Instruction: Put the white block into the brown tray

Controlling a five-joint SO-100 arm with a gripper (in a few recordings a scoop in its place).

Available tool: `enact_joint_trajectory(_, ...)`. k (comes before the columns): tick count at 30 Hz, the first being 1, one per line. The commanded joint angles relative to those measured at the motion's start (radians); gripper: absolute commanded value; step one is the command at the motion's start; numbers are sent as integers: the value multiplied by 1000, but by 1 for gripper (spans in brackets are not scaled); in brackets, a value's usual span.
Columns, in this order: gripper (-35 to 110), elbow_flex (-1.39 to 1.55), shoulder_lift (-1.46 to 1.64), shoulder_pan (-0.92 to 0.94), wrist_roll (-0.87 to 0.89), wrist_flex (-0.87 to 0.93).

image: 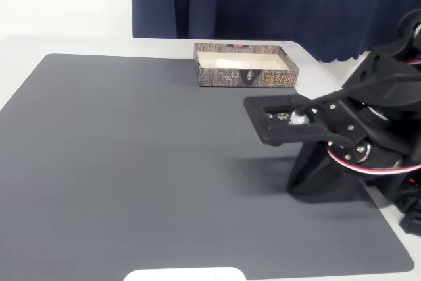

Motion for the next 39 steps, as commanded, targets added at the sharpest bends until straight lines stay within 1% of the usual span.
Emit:
enact_joint_trajectory(1, 0, -6, -8, -3, -58, 23)
enact_joint_trajectory(16, 6, -6, -8, 0, -55, 23)
enact_joint_trajectory(39, 7, -6, -9, 3, -55, 23)
